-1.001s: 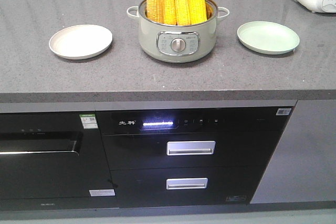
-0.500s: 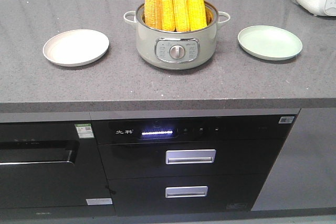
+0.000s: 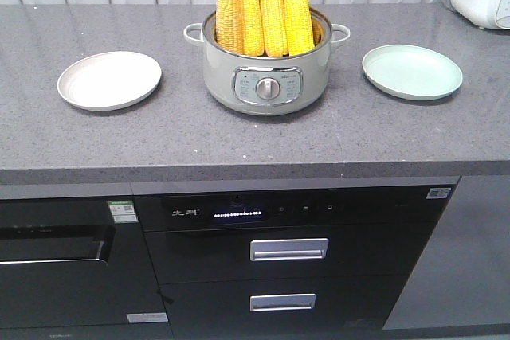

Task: Distribute corn equally
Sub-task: 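Drive up to the counter edge and stop in front of the pot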

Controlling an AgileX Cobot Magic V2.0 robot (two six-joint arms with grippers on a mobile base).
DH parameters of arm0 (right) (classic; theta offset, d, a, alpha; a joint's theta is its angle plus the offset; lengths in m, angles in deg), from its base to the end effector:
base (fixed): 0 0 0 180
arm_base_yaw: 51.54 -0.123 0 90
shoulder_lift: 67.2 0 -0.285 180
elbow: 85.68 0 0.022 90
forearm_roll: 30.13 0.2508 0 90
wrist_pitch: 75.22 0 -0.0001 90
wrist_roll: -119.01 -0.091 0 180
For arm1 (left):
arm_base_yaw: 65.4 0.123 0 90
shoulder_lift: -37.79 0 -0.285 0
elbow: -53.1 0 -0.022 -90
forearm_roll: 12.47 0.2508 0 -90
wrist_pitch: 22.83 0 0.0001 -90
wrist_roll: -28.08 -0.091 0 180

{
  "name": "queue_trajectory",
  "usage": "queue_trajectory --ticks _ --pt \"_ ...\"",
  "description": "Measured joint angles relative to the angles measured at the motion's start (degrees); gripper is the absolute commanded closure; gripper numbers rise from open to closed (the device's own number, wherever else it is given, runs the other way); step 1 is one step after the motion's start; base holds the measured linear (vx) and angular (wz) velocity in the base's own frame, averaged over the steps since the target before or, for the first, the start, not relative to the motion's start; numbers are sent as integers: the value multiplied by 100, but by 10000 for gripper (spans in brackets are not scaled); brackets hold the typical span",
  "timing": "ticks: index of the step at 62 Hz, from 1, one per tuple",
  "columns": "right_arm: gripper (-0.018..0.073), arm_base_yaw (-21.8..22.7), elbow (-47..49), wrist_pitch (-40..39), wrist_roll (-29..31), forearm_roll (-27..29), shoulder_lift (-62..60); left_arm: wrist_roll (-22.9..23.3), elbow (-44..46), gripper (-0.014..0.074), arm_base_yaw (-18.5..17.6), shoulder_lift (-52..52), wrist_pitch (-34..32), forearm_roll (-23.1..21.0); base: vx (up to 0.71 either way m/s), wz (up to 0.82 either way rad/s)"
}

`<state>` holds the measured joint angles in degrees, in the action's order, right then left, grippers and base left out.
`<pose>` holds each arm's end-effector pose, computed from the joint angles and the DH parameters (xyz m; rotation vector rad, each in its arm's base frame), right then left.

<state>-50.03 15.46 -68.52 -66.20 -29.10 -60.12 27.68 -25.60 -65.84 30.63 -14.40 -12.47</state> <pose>0.0567 -0.0013 0.1935 0.1076 1.6137 0.0653 0.0565 -0.0004 0.1917 0.0121 1.6456 -0.0005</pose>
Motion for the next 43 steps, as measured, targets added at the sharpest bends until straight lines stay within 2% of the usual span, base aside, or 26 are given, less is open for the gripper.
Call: queue_trajectory --ticks 43 --pt "565 0 0 0 0 0 0 0 0 603 0 0 0 0 5 -1"
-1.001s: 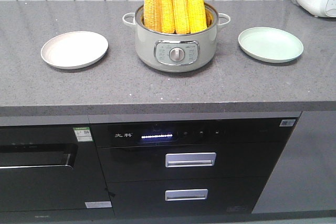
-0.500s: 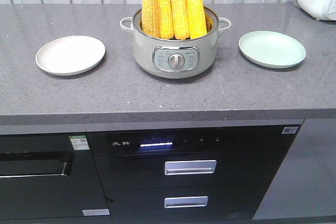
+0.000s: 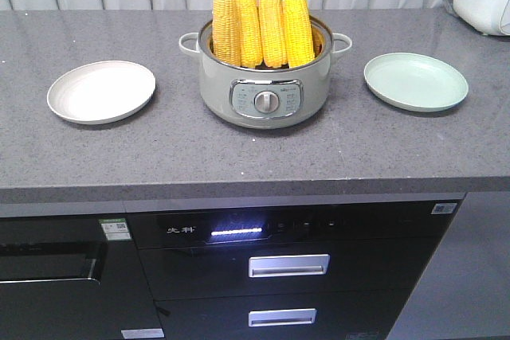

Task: Distribute corn equally
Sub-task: 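Drive up to the counter edge and stop in front of the pot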

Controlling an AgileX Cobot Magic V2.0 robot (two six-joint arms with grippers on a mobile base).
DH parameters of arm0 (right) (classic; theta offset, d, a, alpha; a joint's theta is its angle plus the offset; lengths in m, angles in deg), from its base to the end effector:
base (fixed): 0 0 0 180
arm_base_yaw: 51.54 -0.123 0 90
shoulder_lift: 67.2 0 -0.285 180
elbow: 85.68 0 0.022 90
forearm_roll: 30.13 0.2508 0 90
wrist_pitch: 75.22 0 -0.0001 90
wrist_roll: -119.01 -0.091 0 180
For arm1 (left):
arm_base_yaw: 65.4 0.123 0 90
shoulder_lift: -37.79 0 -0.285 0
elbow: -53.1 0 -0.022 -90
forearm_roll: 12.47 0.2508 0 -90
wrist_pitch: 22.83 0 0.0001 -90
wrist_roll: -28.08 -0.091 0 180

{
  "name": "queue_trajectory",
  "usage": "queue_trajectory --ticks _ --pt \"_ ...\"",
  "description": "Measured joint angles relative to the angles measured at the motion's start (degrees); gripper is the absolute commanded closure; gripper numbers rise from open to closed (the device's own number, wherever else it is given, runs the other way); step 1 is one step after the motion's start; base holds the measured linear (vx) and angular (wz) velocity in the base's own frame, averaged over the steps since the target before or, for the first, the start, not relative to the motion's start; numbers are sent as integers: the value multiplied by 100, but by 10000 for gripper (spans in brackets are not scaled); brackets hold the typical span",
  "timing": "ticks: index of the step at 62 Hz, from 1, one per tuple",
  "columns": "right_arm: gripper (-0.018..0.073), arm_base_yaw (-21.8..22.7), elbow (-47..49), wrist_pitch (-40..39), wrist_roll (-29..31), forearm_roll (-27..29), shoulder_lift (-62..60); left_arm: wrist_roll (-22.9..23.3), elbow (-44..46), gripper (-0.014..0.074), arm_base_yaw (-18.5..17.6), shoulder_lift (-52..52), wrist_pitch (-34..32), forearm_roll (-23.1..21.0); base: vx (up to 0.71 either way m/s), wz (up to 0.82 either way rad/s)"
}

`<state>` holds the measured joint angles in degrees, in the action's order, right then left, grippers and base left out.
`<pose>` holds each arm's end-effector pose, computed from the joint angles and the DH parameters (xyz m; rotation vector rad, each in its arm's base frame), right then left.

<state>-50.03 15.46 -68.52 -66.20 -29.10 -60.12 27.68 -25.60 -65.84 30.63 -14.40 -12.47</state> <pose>0.0567 -0.0013 0.1935 0.1076 1.6137 0.0653 0.0565 -0.0004 0.1917 0.0121 1.6456 -0.0005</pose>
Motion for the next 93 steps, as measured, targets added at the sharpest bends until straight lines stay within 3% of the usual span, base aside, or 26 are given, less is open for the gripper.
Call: queue_trajectory --ticks 93 --pt "565 0 0 0 0 0 0 0 0 603 0 0 0 0 5 0"
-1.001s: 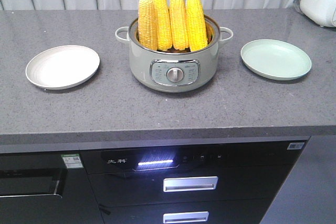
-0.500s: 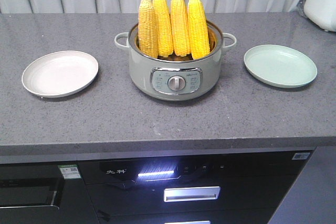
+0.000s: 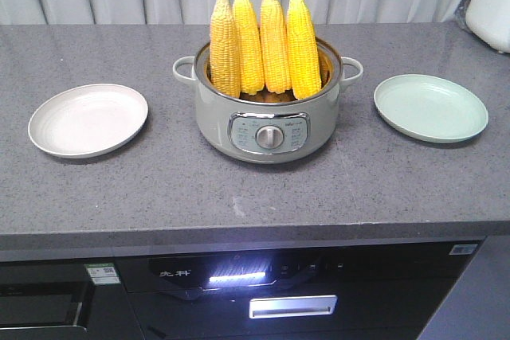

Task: Distribute corn equally
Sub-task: 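Drive up to the counter edge and stop in front of the pot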

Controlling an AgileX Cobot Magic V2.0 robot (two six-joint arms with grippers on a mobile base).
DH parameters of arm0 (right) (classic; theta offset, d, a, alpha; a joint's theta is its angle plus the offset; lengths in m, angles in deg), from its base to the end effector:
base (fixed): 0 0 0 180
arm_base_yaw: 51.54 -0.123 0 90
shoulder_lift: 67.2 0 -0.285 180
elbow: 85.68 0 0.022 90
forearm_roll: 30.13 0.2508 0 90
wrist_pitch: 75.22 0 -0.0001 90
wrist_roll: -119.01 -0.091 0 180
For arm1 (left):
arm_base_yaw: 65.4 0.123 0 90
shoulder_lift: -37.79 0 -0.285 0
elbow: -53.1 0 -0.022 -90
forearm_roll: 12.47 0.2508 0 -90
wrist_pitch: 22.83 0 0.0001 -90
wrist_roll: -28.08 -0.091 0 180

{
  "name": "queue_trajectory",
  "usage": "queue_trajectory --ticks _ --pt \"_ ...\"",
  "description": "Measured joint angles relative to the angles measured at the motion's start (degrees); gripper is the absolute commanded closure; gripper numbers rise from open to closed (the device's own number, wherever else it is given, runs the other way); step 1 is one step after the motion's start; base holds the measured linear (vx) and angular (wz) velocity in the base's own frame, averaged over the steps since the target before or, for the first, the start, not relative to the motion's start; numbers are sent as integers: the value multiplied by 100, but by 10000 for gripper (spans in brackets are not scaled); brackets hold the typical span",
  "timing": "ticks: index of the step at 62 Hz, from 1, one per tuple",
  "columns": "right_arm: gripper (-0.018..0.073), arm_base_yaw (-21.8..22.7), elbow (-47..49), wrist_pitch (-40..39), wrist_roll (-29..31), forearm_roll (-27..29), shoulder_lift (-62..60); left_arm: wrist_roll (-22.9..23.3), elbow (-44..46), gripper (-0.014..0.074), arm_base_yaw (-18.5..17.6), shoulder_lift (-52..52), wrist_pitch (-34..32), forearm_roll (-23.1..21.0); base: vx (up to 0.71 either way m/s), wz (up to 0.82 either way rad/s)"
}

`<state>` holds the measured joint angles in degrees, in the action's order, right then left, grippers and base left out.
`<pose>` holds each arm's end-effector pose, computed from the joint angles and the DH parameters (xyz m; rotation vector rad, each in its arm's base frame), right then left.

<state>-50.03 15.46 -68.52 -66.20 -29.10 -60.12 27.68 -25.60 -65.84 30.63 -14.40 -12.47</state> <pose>0.0567 -0.0013 0.1935 0.1076 1.6137 0.0653 0.0565 -0.0004 0.1917 0.0121 1.6456 -0.0005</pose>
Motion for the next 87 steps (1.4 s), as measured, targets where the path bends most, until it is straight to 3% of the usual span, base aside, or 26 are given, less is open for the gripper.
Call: queue_trajectory --ticks 87 --pt "565 0 0 0 0 0 0 0 0 603 0 0 0 0 4 0"
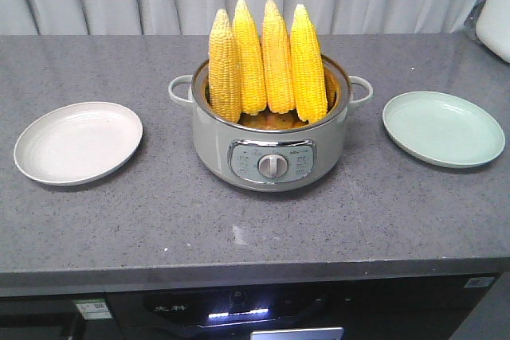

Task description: Distribute corn equally

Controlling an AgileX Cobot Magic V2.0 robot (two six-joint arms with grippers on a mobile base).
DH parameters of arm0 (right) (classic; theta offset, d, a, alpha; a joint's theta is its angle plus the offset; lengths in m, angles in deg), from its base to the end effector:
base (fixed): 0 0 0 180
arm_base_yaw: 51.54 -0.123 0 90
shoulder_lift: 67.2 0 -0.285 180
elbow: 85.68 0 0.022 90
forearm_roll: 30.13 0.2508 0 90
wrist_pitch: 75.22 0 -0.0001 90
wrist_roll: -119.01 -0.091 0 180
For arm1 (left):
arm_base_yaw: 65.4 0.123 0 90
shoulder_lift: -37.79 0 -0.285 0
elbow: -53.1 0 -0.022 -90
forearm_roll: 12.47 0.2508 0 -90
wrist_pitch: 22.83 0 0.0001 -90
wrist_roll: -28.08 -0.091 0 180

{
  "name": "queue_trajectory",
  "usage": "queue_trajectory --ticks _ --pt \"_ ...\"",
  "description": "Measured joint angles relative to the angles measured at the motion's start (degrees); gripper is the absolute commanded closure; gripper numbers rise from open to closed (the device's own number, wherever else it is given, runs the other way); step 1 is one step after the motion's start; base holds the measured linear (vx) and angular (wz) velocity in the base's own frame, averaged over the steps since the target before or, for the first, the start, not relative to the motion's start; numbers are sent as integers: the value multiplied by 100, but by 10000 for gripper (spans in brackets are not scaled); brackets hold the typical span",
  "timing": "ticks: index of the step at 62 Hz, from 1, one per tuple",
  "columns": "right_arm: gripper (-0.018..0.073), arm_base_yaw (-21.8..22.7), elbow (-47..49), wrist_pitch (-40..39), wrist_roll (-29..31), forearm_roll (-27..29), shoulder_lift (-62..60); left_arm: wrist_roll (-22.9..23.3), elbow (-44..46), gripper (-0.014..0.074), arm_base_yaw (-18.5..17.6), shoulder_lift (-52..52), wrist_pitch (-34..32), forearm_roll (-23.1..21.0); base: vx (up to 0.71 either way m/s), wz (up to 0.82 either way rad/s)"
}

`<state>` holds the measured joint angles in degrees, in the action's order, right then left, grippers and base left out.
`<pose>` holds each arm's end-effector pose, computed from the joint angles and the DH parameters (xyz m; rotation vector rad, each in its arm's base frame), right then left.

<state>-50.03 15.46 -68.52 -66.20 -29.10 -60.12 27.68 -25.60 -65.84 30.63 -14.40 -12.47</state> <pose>0.0567 -0.0013 0.1935 0.1076 1.6137 0.0653 0.0565 -0.0004 0.1917 0.0121 1.6456 -0.0005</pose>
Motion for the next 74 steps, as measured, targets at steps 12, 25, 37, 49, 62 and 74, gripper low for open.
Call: queue_trajectory --ticks 12,25,37,49,62,74 --pt "565 0 0 0 0 0 0 0 0 603 0 0 0 0 4 0" --pt "565 0 0 0 0 0 0 0 0 603 0 0 0 0 4 0" --pt "565 0 0 0 0 0 0 0 0 603 0 0 0 0 4 1" --pt "565 0 0 0 0 0 0 0 0 603 0 0 0 0 3 1" --pt "565 0 0 0 0 0 0 0 0 603 0 0 0 0 3 1" --pt "565 0 0 0 0 0 0 0 0 603 0 0 0 0 3 1"
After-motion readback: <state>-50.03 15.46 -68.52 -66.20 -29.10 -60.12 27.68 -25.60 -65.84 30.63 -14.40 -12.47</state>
